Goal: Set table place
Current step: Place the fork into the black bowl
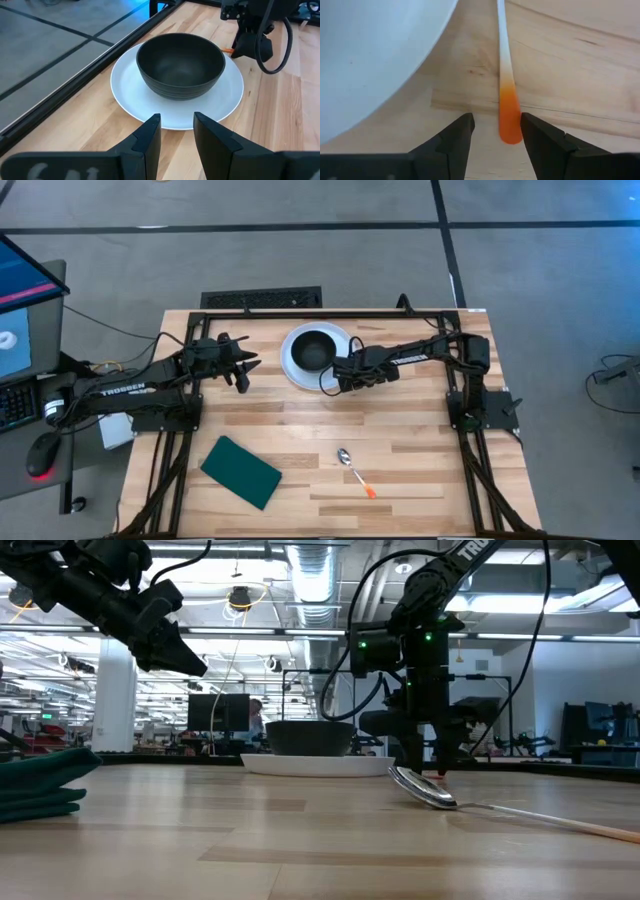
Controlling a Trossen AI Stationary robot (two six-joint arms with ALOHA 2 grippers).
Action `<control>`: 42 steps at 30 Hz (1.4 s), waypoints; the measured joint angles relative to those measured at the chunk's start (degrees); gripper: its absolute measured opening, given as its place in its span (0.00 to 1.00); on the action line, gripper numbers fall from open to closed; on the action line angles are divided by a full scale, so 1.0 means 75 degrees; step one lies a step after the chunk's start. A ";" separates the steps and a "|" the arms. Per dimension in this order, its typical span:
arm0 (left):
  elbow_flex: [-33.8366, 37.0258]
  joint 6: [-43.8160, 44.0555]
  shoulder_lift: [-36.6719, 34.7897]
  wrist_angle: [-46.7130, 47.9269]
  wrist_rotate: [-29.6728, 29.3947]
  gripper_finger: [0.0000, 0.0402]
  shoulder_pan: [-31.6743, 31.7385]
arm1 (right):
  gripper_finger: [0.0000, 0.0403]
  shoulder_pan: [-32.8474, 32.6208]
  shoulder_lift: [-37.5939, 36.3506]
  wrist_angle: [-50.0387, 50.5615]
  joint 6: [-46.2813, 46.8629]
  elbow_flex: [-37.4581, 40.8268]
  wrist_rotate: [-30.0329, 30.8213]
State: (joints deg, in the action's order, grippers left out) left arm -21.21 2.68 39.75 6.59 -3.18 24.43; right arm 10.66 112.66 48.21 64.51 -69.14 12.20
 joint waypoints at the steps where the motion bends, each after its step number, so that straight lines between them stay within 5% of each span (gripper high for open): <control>1: 0.0000 0.0000 0.0003 0.0003 -0.0003 0.26 0.0002 | 0.50 0.0000 -0.0002 -0.0016 0.0000 0.0000 -0.0002; 21: 0.0000 0.0017 0.0000 0.0012 0.0000 0.26 0.0000 | 0.36 -0.0017 0.0001 -0.0109 -0.0272 0.0003 -0.0029; 42: 0.0000 0.0017 0.0000 0.0023 0.0000 0.26 0.0000 | 0.48 -0.0011 0.0041 -0.0118 -0.0377 -0.0318 -0.0095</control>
State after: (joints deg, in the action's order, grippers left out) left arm -21.21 2.81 39.75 6.76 -3.18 24.43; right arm 10.57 112.97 47.33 61.68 -71.53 11.49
